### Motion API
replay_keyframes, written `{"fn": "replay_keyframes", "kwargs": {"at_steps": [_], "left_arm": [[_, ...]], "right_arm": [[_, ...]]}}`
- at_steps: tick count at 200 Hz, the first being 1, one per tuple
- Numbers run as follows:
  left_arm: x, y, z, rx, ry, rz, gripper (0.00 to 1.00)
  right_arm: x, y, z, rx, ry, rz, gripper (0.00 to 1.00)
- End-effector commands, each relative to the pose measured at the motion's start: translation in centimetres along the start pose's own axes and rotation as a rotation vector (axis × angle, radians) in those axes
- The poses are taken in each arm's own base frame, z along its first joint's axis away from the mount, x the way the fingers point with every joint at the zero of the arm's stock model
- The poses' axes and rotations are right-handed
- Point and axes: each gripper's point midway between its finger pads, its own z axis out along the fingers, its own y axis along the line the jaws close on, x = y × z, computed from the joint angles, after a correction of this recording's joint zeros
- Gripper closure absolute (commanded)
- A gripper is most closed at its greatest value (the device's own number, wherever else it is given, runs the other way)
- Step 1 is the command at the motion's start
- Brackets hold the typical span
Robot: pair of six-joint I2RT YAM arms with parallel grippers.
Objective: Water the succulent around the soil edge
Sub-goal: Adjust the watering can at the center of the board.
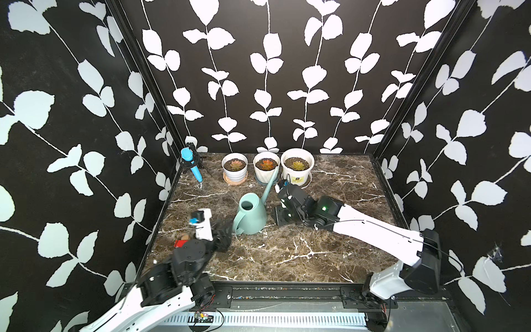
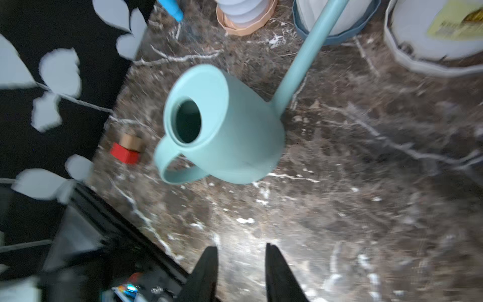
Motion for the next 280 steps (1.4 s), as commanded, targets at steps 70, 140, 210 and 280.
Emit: {"fn": "replay_keyframes", "kwargs": {"at_steps": [70, 140, 210, 280], "left_arm": [[-1.3, 3.0, -2.3, -0.160, 0.074, 0.078, 0.44], [-1.3, 4.4, -3.9, -0.083, -0.008, -0.022, 0.45], [0.9, 1.7, -1.5, -0.046, 0.097, 0.063, 0.40], [3.3, 0.2, -0.2, 0.020, 0.156, 0.048, 0.38]], "right_arm": [[0.0, 13.5, 7.4, -0.300, 0.123, -0.008, 1.00], [0.4, 14.8, 12.2, -0.188, 0.173, -0.087, 1.00], [2.9, 10.6, 14.9, 0.032, 0.266, -0.164, 1.00], [2.3, 5.3, 12.9, 0.170, 0.262, -0.184, 1.00]]}}
